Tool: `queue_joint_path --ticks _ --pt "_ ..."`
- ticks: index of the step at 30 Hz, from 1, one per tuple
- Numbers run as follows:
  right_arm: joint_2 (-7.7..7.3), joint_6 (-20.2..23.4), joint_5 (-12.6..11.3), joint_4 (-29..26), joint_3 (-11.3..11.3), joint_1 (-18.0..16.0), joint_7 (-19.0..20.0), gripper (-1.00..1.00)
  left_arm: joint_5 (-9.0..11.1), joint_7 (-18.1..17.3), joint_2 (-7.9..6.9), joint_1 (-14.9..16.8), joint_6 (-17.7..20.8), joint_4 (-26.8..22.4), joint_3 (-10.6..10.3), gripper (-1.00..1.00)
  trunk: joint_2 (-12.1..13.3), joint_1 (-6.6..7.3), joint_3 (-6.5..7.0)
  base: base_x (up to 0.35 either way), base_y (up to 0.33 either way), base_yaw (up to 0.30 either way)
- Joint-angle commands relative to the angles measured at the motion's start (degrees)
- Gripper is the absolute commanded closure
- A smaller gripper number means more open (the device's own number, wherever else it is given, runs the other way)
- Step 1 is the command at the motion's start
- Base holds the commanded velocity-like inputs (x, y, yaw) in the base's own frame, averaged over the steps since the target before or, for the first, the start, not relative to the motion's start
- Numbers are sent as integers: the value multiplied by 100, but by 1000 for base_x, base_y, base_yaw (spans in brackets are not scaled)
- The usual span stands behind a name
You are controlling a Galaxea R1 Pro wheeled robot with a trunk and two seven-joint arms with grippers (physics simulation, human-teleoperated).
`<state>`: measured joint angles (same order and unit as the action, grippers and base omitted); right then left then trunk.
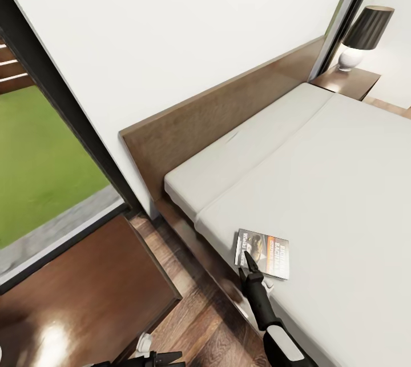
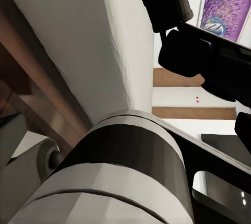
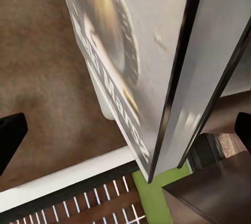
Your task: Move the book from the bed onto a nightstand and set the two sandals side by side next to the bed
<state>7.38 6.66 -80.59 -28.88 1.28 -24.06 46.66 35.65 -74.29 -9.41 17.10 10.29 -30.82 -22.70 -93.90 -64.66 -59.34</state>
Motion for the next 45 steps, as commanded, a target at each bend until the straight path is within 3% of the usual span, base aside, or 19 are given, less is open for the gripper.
queue_joint_path --ticks 1,22,23,45 --pt "0 28 -72 5 39 -2 6 -100 56 -6 -8 3 61 -4 -39 -100 -2 0 -3 0 0 0" --pt "-3 38 -80 5 39 -2 -4 -100 56 -6 -8 3 61 -4 -41 -100 -2 0 -3 0 0 0" --pt "-2 38 -80 5 39 -2 -5 100 56 -6 -8 3 61 -3 -41 -100 -2 0 -3 0 0 0" --pt "-5 68 -80 5 39 -2 -4 100 54 -6 -8 3 64 -3 -41 -100 79 44 33 0 0 0"
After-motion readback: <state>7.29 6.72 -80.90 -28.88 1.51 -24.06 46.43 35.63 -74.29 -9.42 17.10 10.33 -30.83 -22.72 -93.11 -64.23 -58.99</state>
